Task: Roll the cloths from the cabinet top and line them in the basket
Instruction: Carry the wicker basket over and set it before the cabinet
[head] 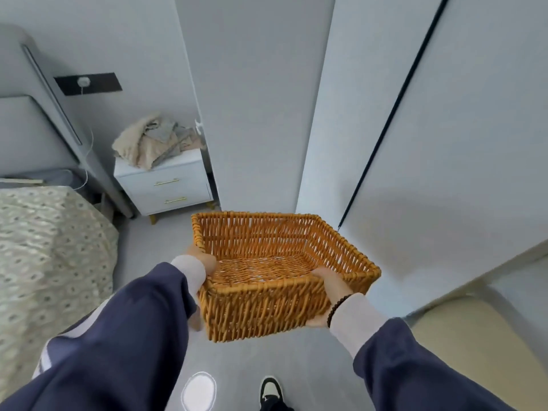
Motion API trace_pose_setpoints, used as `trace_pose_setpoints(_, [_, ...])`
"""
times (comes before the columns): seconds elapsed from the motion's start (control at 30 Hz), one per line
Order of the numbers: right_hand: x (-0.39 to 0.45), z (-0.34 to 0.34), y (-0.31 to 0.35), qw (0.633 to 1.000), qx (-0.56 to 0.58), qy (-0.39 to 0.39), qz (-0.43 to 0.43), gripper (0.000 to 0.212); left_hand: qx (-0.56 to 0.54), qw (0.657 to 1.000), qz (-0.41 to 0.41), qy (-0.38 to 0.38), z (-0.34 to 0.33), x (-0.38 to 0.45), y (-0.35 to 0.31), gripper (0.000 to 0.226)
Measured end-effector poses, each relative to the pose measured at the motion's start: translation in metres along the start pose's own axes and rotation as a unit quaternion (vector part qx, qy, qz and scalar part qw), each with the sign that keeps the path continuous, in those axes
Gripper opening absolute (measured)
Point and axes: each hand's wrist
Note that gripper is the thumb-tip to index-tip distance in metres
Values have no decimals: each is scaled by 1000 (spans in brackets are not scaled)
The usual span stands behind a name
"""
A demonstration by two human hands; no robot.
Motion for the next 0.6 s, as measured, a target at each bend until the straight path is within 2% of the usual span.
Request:
trace_pose_setpoints(0.03, [11,3,13,999,15,-44,0,69,13,1000,1,0,7,8,-8,19])
trace_pose_setpoints(0.1, [31,6,45,988,-28,-146,32,101,16,1000,-2,-7,25,21,-25,17])
trace_pose_setpoints(0.17, [57,9,81,974,-68,-203,74,110,9,1000,2,-28,47,32,-45,20])
trace_pose_setpoints(0.2, [60,7,98,971,-87,-204,90,109,11,999,6,-33,59,35,-49,19])
trace_pose_setpoints(0.23, [59,4,112,968,-117,-195,109,103,18,999,4,-31,71,41,-50,19])
trace_pose_setpoints(0.3, [77,-3,133,965,-165,-157,132,82,-6,1000,10,-24,99,62,-53,36])
trace_pose_setpoints(0.37, [84,-16,150,972,-185,-75,121,53,-30,999,16,-22,121,83,-55,50])
trace_pose_setpoints(0.43, [92,-36,160,976,-197,-28,88,31,-31,999,25,-36,136,98,-58,52])
trace_pose_setpoints(0.5, [115,-57,163,962,-258,-5,94,11,-6,999,21,-38,150,118,-60,52])
trace_pose_setpoints(0.53, [124,-69,165,949,-299,2,102,7,9,998,24,-50,156,128,-62,54])
trace_pose_setpoints(0.6, [134,-93,170,940,-324,4,106,11,56,996,31,-61,169,149,-67,56])
Point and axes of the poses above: each hand's wrist, its own x-axis towards the middle knuckle, its own z-axis out of the back of the hand, y = z × x, and after that the axes turned 11 degrees about z, right-handed
